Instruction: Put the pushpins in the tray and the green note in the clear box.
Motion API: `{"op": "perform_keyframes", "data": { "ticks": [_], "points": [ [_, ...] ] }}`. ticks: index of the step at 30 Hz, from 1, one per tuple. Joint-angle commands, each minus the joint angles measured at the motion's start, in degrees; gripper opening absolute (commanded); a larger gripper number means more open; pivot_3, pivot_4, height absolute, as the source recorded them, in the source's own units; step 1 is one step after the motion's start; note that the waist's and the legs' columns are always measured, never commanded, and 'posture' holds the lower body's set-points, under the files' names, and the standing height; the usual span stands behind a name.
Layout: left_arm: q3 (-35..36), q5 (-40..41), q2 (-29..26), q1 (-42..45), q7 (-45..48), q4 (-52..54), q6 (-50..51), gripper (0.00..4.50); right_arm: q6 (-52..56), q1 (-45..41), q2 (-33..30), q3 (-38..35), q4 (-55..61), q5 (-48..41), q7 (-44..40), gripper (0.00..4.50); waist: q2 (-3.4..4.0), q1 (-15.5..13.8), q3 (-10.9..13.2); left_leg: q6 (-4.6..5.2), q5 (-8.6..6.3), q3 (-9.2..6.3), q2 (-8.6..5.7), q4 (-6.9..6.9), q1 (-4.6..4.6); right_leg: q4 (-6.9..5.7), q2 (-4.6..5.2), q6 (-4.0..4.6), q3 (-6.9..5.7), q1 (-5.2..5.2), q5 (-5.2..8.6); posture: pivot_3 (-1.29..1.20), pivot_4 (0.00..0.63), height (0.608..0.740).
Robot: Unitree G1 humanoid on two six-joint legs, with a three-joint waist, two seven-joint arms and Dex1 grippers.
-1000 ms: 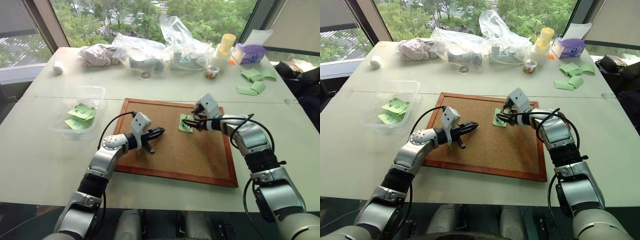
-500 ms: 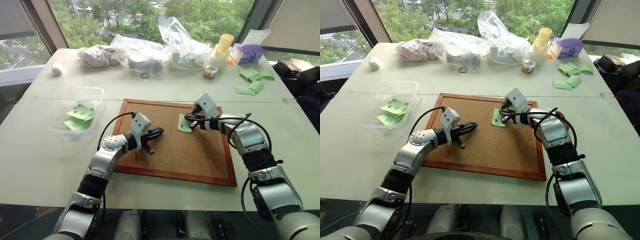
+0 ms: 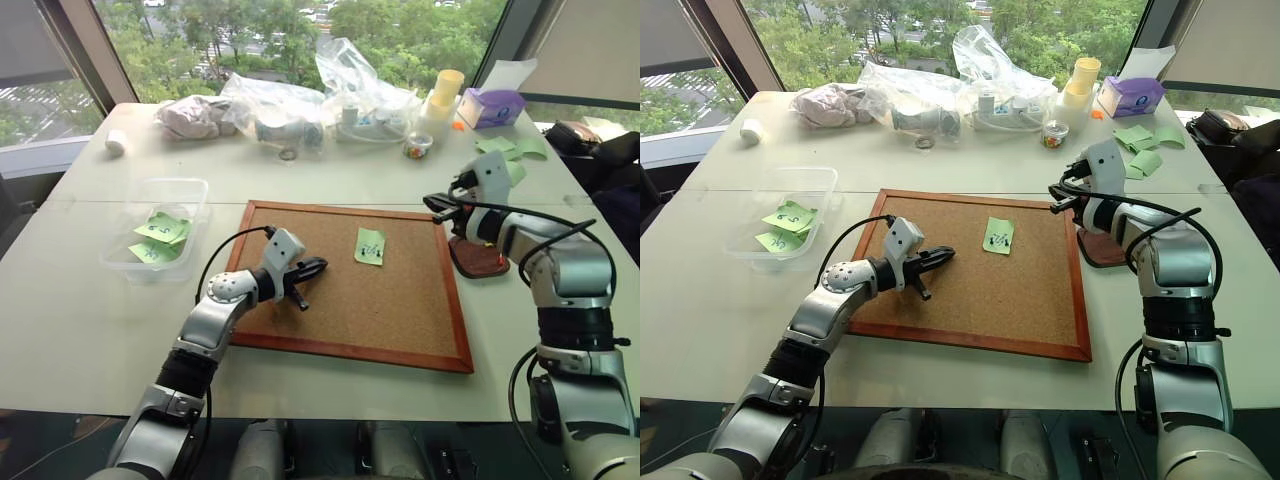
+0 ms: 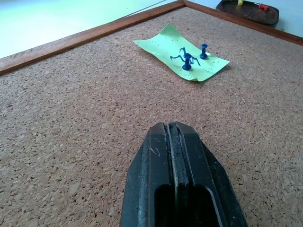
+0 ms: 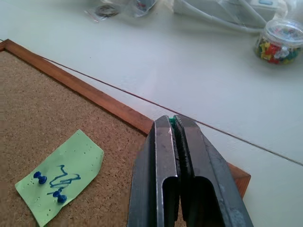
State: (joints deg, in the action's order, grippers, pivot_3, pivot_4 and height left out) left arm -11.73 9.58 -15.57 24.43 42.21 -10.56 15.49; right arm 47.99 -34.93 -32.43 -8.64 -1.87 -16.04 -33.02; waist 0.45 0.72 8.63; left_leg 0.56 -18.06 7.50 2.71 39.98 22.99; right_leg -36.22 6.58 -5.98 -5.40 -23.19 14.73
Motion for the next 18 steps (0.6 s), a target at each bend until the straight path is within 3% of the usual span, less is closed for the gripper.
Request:
{"op": "perform_keyframes", "data": {
  "ticks": [1, 9, 17, 18],
  "points": [
    [-1.55, -1.73, -0.22, -2.21, 0.07, -3.26, 1.18, 0.0, 0.36, 1.86, -2.96, -4.07, 3.1, -0.41, 1.49, 0.03, 0.0, -0.07, 0.0, 0.02, -0.01, -0.01, -0.01, 0.0, 0.0, 0.0, 0.01, 0.0, 0.0, 0.0, 0.0, 0.0, 0.15, 0.74],
    [-1.86, -2.06, -0.29, -1.95, 0.18, -3.83, 0.63, 0.0, -1.29, 10.89, -7.73, -6.68, 0.29, 1.19, 2.84, 0.03, 0.11, -0.05, -0.07, 0.05, -0.03, -0.02, -0.01, -0.01, -0.07, 0.01, 0.05, 0.0, 0.03, 0.03, 0.0, 0.0, 0.15, 0.74],
    [-1.89, -1.91, -0.61, -2.51, 0.44, -3.33, 0.58, 0.0, -1.56, 14.88, -7.44, -7.21, -0.13, 0.27, 2.36, 0.03, 0.13, -0.07, -0.08, 0.08, -0.05, -0.03, 0.0, -0.03, -0.14, 0.01, 0.05, 0.0, 0.08, 0.07, 0.0, 0.0, 0.15, 0.74],
    [-1.9, -1.93, -0.66, -2.61, 0.43, -3.22, 0.59, 0.0, -1.57, 14.99, -7.39, -7.36, 0.04, 0.16, 2.48, 0.57, 0.13, -0.06, -0.08, 0.08, -0.05, -0.04, 0.0, -0.03, -0.14, 0.02, 0.05, 0.0, 0.08, 0.08, 0.0, 0.0, 0.15, 0.74]
  ]
}}
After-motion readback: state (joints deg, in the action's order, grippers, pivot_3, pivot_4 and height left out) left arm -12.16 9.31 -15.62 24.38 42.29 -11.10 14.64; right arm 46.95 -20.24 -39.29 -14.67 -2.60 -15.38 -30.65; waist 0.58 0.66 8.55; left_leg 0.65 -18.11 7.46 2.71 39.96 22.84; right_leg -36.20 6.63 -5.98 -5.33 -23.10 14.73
